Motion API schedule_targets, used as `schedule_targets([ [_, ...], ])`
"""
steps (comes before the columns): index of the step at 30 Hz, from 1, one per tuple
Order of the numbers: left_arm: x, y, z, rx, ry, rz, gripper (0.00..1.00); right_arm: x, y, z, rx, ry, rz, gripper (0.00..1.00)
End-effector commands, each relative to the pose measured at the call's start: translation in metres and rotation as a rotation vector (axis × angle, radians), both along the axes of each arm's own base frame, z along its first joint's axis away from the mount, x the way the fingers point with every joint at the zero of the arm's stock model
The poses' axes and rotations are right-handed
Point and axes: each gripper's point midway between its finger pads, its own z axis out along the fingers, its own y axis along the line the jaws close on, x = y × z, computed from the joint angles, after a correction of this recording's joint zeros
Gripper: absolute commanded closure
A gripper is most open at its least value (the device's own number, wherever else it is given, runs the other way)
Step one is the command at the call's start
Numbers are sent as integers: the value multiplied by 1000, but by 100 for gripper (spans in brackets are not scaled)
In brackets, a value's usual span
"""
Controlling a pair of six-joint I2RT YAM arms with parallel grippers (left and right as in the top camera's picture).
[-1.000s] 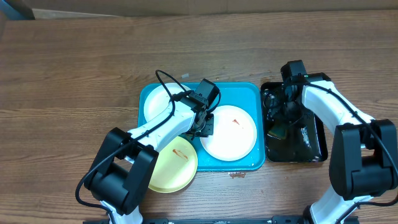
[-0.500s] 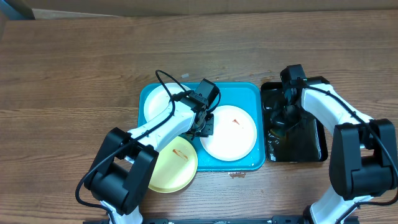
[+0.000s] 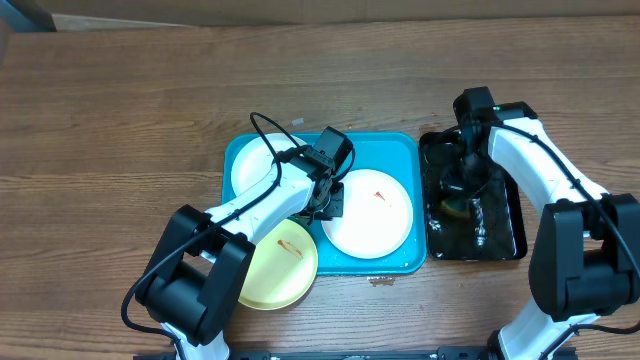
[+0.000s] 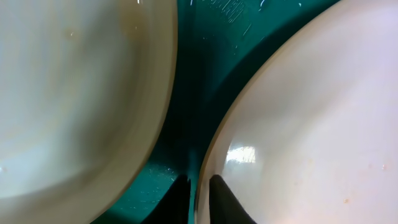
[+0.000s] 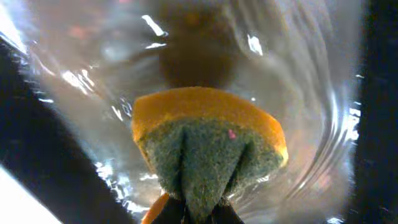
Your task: Clean dirty plates on tray and stack at the side
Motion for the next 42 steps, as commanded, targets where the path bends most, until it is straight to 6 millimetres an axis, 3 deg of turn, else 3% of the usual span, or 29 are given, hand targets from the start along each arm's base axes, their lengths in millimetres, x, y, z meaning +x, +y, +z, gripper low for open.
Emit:
schedule_targets([
  [1, -1, 3, -7, 11, 13, 3, 95, 8, -20, 8, -118, -31, 6, 96],
  [4, -1, 3, -7, 12, 14, 3, 96, 7, -7, 6, -45, -24, 5, 96],
  [17, -1, 3, -7, 11, 13, 0, 96, 10, -10, 31, -57, -7, 57, 96],
  [21, -1, 3, -7, 11, 13, 0, 89, 5, -26, 34, -132, 20, 103, 96],
  [24, -1, 3, -7, 11, 13, 0, 96, 6, -3, 31, 7, 17, 141, 96],
  [26, -1, 3, -7, 11, 13, 0, 96, 2, -8, 32, -24, 36, 189, 96],
  [28, -1, 3, -7, 11, 13, 0, 96, 4, -14, 33, -52, 24, 110, 96],
  [30, -1, 3, -7, 12, 13, 0, 96, 6, -1, 32, 26, 16, 132, 96],
  [33, -1, 3, -7, 12, 13, 0, 96, 7, -20, 33, -93, 6, 37, 96],
  [35, -1, 3, -7, 12, 13, 0, 96, 9, -8, 32, -19, 1, 47, 96],
  [40, -1, 3, -7, 11, 13, 1, 96, -1, 0, 32, 5, 42, 71, 96],
  [42, -1, 3, -7, 11, 13, 1, 96, -4, 15, 32, 97, 53, 76, 96],
])
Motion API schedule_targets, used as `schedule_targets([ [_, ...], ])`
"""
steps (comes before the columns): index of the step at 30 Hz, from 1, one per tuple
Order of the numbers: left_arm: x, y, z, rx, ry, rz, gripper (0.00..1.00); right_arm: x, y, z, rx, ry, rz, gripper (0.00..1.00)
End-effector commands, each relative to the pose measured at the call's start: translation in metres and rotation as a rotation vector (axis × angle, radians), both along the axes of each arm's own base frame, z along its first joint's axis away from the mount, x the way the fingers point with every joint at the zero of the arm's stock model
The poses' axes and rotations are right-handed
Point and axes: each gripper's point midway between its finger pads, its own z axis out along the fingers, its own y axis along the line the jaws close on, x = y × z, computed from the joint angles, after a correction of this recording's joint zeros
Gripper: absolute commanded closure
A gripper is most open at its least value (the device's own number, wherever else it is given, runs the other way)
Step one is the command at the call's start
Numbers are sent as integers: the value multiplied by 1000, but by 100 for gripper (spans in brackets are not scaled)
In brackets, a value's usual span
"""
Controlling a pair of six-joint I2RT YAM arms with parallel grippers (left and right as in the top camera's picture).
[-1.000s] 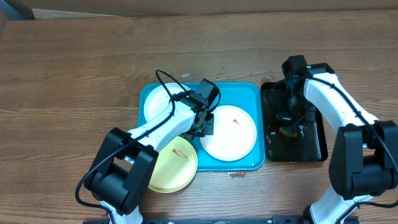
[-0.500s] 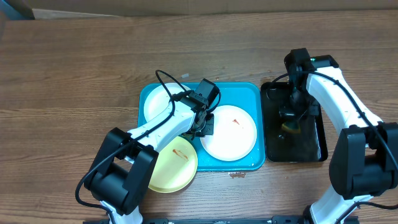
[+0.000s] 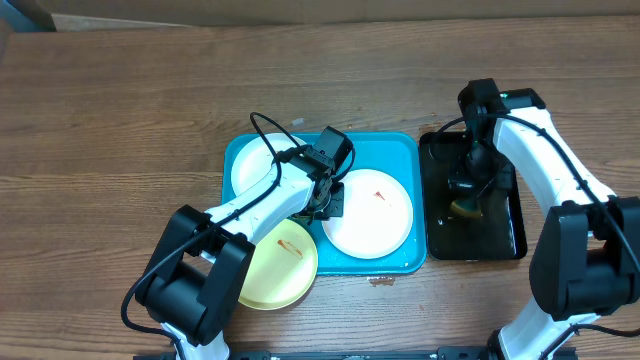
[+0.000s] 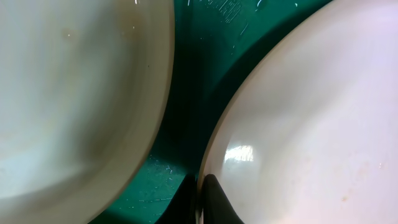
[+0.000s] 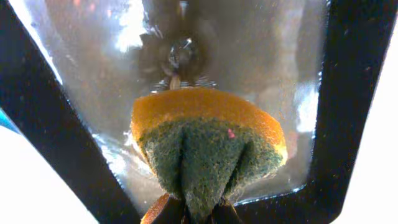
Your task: Clean dirty plates on tray and stack at the side
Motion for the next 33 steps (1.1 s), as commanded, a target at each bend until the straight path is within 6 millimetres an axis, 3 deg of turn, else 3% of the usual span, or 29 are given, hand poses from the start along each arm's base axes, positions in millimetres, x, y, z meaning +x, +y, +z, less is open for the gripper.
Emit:
schedule_targets([
  [1, -1, 4, -7, 16, 12, 2, 96, 4, 38, 8, 209, -6, 26, 96],
  [5, -1, 4, -7, 15, 11, 3, 96, -5, 105, 29, 609, -7, 226, 96],
  [10, -1, 4, -7, 15, 11, 5, 96, -10, 131, 28, 626, -11, 288, 96],
  [17, -1, 4, -7, 16, 13, 5, 96, -2, 140, 5, 310, -86, 380, 96],
  [24, -1, 4, -7, 16, 14, 5, 96, 19, 151, 1, 111, -230, 498, 96],
  [33, -2, 4, -7, 17, 15, 5, 96, 16, 146, -27, 65, -252, 574, 96],
])
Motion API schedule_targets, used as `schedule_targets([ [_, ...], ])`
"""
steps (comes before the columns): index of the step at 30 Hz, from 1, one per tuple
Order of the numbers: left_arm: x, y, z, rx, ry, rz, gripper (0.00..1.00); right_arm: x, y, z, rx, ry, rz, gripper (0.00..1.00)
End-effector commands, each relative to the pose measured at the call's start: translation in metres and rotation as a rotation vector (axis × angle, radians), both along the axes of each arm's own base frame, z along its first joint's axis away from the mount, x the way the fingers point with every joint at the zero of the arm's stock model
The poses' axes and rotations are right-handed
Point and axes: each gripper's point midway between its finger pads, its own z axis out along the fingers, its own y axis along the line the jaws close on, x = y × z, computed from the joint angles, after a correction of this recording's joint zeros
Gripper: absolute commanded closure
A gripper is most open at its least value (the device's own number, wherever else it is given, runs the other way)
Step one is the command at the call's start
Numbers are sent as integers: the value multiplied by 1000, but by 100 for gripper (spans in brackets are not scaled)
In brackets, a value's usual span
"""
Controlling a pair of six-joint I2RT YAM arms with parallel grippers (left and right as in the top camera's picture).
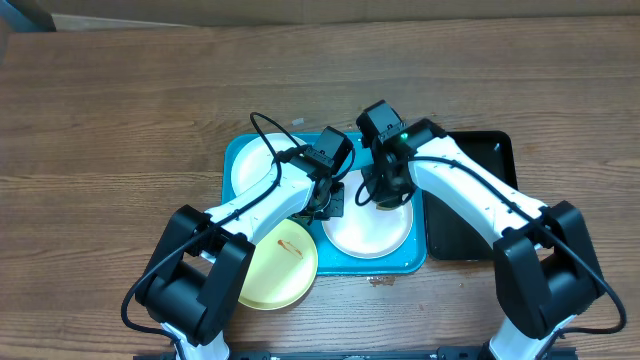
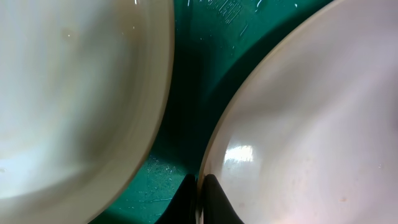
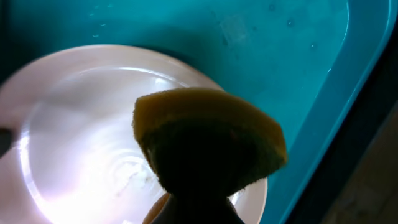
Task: Clean dirty plates on tray and stack at the side
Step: 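Carry the sponge with the right gripper over the right white plate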
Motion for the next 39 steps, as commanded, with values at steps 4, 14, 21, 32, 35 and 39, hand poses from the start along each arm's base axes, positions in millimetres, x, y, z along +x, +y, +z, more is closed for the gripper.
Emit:
schedule_targets([
  [4, -2, 4, -7, 17, 15, 5, 96, -7, -12, -30, -45, -21, 56, 96],
  [14, -2, 4, -7, 18, 15, 5, 96, -6, -19, -62, -15, -79, 47, 96],
  [21, -1, 4, -7, 16, 13, 5, 96, -37, 13, -64, 223, 70, 201, 96],
  [32, -1, 4, -7, 16, 13, 4, 96, -47, 20, -62, 274, 108, 239, 96],
  [35, -1, 4, -7, 16, 13, 5, 96, -54, 25, -60, 309, 131, 287, 96],
  [39, -1, 4, -7, 16, 13, 5, 96, -68, 38, -45, 404, 199, 371, 96],
])
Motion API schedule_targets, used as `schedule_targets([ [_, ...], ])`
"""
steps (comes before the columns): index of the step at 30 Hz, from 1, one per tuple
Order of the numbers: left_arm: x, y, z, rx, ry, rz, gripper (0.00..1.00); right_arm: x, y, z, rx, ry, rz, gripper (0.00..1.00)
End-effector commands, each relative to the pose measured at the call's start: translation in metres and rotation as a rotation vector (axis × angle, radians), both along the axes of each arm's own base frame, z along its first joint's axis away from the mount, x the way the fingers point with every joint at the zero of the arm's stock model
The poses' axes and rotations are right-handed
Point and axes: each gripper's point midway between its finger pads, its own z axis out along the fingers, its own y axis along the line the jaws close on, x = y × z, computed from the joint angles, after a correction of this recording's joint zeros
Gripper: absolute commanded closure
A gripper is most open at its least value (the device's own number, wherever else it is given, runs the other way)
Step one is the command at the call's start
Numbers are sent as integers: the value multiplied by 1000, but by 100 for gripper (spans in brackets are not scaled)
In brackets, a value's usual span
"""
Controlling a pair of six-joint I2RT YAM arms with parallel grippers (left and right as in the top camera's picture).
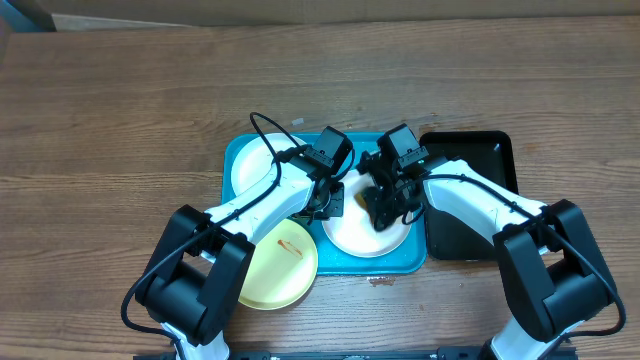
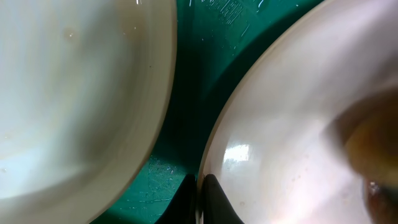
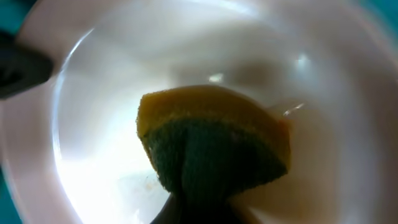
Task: Clean dirty plates on tray and stack at the side
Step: 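Carry the sponge with the right gripper over the right white plate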
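A blue tray (image 1: 398, 145) holds two white plates. My left gripper (image 2: 199, 205) is shut on the left rim of the right-hand white plate (image 1: 352, 240), pinching its edge (image 2: 208, 149). My right gripper (image 1: 385, 205) is shut on a yellow and green sponge (image 3: 211, 134), which is pressed into that plate's middle (image 3: 106, 112). The sponge shows as a dark blur at the right of the left wrist view (image 2: 373, 162). The other white plate (image 1: 250, 165) lies at the tray's left. A yellow plate (image 1: 280, 262) with a red smear sits at the tray's front-left corner.
A black water basin (image 1: 470, 215) stands just right of the tray. Bare wooden table (image 1: 120, 120) spreads to the left and far side. Both arms crowd over the tray's middle.
My right gripper with the sponge has come down from above the right-hand plate's far part onto its middle. The left gripper still pinches the plate's rim.
My right gripper held the sponge down in the black basin's water, then higher over the basin. Then it was over the right-hand white plate, and now the sponge is on it. My left gripper went from slightly parted at that plate's rim to shut on it.
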Motion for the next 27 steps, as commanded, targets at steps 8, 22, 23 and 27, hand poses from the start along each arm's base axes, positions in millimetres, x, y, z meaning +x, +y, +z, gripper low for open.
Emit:
schedule_targets([
  [8, -1, 4, -7, 16, 14, 3, 96, 9, 17, 62, 138, 99, 69, 96],
  [22, -1, 4, -7, 15, 13, 4, 96, 54, -40, 74, 20, 55, -183, 96],
  [23, -1, 4, -7, 16, 14, 3, 96, 58, -51, 73, 5, 62, -235, 96],
  [27, -1, 4, -7, 16, 13, 0, 96, 65, -106, 67, -112, 101, -461, 96],
])
